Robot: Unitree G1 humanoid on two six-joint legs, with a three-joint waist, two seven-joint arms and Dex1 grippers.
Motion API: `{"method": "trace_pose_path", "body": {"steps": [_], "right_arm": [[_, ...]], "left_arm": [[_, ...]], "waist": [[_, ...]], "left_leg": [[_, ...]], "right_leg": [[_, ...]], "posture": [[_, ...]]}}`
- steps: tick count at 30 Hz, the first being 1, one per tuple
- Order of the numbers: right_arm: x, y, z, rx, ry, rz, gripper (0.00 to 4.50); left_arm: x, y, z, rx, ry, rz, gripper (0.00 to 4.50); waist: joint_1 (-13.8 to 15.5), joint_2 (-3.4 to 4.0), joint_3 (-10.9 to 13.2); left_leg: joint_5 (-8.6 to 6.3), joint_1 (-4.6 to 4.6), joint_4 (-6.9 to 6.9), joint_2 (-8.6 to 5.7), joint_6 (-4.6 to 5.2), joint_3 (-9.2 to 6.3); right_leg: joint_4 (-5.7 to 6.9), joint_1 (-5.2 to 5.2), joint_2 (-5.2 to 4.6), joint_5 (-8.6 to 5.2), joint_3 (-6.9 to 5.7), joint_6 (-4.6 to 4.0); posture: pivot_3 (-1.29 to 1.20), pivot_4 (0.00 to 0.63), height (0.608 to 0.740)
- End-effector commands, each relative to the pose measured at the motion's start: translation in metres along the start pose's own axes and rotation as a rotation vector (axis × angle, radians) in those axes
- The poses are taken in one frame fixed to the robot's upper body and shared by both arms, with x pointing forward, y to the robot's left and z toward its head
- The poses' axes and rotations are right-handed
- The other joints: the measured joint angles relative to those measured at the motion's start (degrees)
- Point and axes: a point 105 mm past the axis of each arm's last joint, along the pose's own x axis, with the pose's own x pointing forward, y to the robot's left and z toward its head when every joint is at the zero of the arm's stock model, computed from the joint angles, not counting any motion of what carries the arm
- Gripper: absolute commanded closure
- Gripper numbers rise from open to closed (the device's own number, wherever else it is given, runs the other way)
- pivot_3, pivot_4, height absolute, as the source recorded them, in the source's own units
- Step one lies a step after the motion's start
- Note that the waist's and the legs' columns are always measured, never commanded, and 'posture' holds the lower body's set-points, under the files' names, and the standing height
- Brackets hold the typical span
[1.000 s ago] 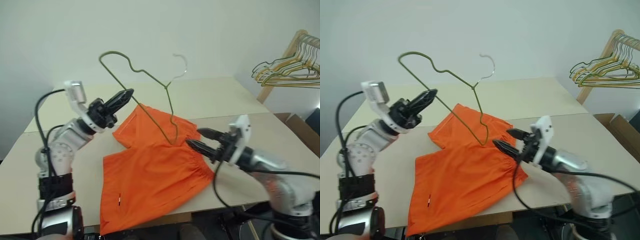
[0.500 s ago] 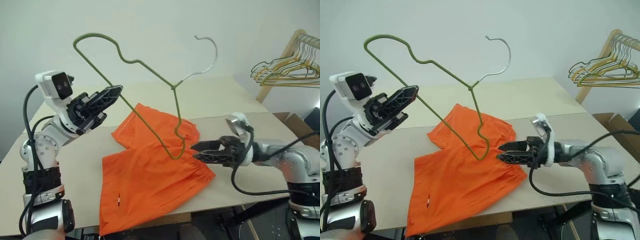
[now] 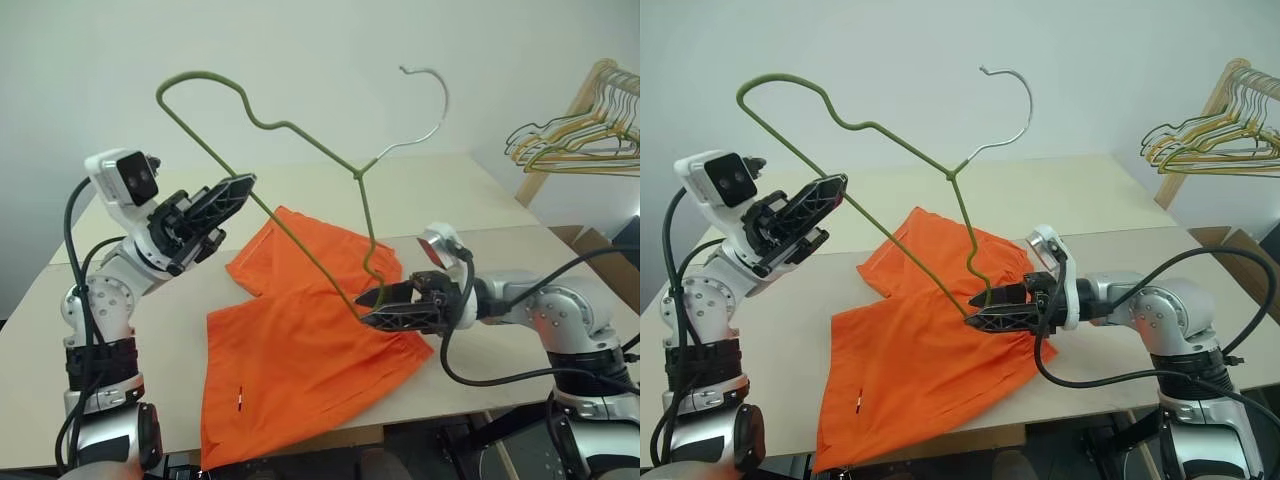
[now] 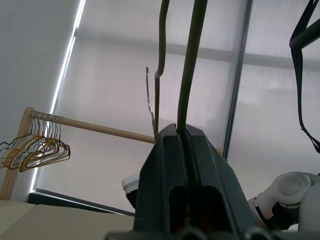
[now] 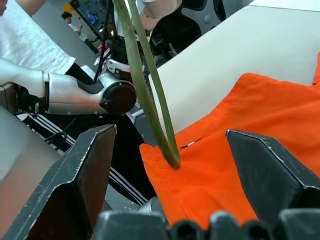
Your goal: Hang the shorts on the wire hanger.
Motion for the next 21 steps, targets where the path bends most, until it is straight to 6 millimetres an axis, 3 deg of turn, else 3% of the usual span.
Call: {"method": "trace_pose_path", "body": {"steps": [1,2,5,15,21], "right_arm": [[0.005,0.009,0.009,-0.049,-0.008,0.032,0.36],[0.005,0.009,0.009,-0.050,-0.014,0.032,0.36],[0.006,0.010,0.011,-0.062,-0.024,0.035,0.98],[0.012,0.010,0.012,-0.077,-0.015,0.033,4.47],[0.014,0.010,0.013,-0.087,-0.018,0.033,4.47]], "left_arm": [[0.005,-0.005,0.004,0.046,0.002,-0.013,4.50],[0.005,-0.005,0.004,0.045,0.002,-0.012,4.50],[0.004,-0.004,0.002,0.047,0.002,-0.001,4.50],[0.004,0.003,-0.005,0.054,-0.012,0.023,4.50],[-0.001,0.013,-0.010,0.031,-0.018,0.091,4.50]], "waist": [[0.01,0.00,0.00],[0.00,0.00,0.00],[-0.01,0.00,0.00],[-0.03,0.00,0.00],[-0.08,0.00,0.00]], "left_leg": [[0.00,0.00,-0.01,0.00,0.00,-0.01],[0.00,-0.01,-0.01,0.00,-0.01,-0.01],[0.00,-0.02,-0.01,0.00,-0.01,-0.01],[0.00,-0.04,-0.02,0.00,-0.01,-0.01],[0.00,-0.06,-0.03,0.00,0.00,-0.01]], "right_leg": [[0.00,0.00,0.00,0.00,0.00,0.00],[0.00,-0.01,-0.01,0.00,0.00,0.00],[0.00,-0.02,-0.03,0.00,0.01,0.00],[0.00,-0.05,-0.06,0.00,0.01,0.00],[-0.01,-0.06,-0.09,0.00,0.02,0.00]], "posture": [[-0.24,0.000,0.740],[-0.24,0.000,0.740],[-0.24,0.000,0.740],[-0.25,0.000,0.740],[-0.25,0.000,0.740]]}}
